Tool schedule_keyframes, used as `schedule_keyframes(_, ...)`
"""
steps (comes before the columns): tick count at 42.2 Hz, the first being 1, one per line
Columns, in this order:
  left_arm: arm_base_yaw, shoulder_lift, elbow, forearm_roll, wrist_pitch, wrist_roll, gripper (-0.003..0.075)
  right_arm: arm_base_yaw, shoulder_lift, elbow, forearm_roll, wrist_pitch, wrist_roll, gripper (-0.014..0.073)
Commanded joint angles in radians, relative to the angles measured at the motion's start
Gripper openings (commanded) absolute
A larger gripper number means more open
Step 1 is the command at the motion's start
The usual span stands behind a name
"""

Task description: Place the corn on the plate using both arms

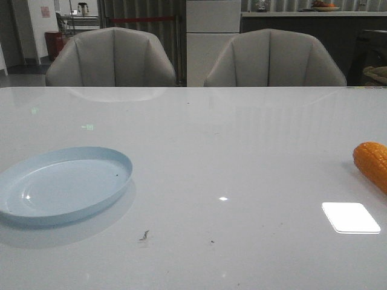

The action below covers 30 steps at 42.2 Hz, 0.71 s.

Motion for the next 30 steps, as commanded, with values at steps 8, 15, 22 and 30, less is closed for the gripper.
schedule_keyframes(8, 0.002, 0.002, 0.036, 0.001, -0.106, -0.009, 0.0094, -0.007, -0.020, -0.024, -0.006, -0.092, -0.009, 0.0028)
schedule_keyframes(15, 0.003, 0.002, 0.036, 0.001, -0.106, -0.009, 0.0094, -0.007, -0.020, -0.024, -0.006, -0.092, -0.009, 0.0028)
schedule_keyframes(22, 0.003, 0.002, 0.036, 0.001, -0.106, -0.009, 0.0094, -0.007, -0.020, -0.024, -0.006, -0.092, -0.009, 0.0028)
schedule_keyframes(30, 0.003, 0.002, 0.036, 0.001, -0.142, -0.009, 0.0094, -0.007, -0.020, -0.024, -0.006, -0.096, -0.009, 0.0028)
